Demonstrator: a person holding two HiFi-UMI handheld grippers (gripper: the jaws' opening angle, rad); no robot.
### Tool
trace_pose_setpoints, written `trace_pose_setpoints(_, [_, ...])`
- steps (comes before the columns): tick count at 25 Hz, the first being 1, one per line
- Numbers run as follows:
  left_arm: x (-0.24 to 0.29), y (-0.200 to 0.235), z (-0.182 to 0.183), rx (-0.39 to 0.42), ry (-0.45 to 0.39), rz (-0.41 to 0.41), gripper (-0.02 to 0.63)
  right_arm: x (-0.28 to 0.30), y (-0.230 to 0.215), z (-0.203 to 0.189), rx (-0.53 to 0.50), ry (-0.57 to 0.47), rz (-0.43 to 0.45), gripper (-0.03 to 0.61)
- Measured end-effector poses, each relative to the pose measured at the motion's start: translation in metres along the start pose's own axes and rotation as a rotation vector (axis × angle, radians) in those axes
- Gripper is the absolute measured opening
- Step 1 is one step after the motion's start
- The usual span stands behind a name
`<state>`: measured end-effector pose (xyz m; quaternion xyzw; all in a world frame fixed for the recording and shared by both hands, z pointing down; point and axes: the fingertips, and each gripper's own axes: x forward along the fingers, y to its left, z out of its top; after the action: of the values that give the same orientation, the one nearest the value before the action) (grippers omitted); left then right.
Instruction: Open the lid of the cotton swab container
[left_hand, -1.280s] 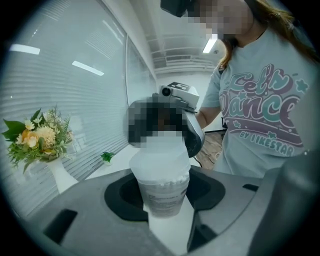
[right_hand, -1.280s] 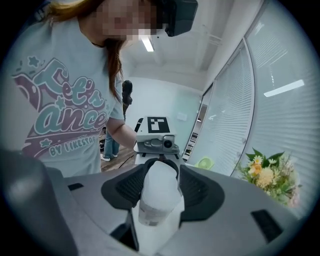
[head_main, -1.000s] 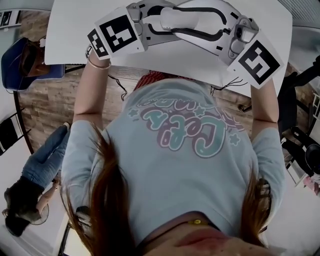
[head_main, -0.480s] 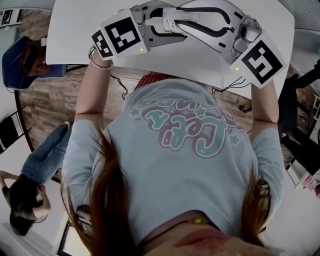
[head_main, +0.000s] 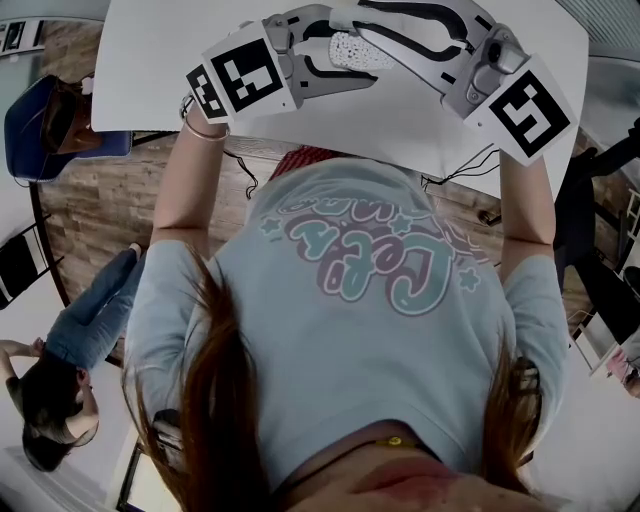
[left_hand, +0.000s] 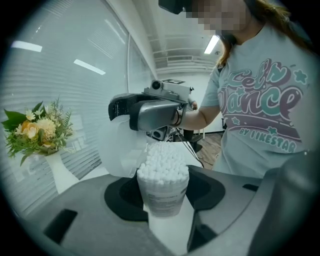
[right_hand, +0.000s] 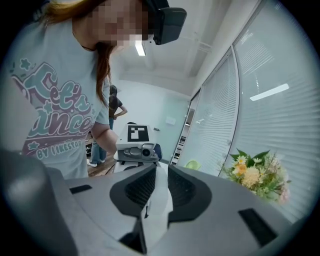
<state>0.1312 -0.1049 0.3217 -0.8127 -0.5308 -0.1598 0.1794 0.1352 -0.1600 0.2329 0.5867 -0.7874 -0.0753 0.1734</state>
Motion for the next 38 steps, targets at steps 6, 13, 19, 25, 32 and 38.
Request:
trace_pose_setpoints(6, [-0.002, -0.004, 0.002, -0.003, -0.051, -0.016, 0.199, 0.0, -0.006, -0.003, 0.04, -0.002, -0.018, 0.069])
trace_pose_setpoints(13, [0.001, -0.003, 0.016, -0.004, -0.122, -0.022, 0.199, -0.012, -0.02, -0.004, 0.085, -0.013, -0.055, 0.064])
trace_pose_setpoints(19, [0.0, -0.003, 0.03, 0.001, -0.2, -0.024, 0.198, -0.022, -0.032, -0.01, 0.113, 0.005, -0.127, 0.023])
trace_pose_setpoints(25, [0.001, -0.003, 0.039, -0.013, -0.253, -0.014, 0.198, -0.026, -0.036, -0.016, 0.133, 0.03, -0.122, 0.018])
trace_pose_setpoints(32, [-0.001, -0.001, 0.042, -0.008, -0.298, -0.01, 0.196, -0.025, -0.039, -0.019, 0.14, 0.051, -0.101, 0.017])
trace_pose_setpoints(38, [0.004, 0.0, 0.037, -0.046, -0.318, -0.005, 0.196, -0.024, -0.038, -0.02, 0.139, 0.037, -0.095, 0.025])
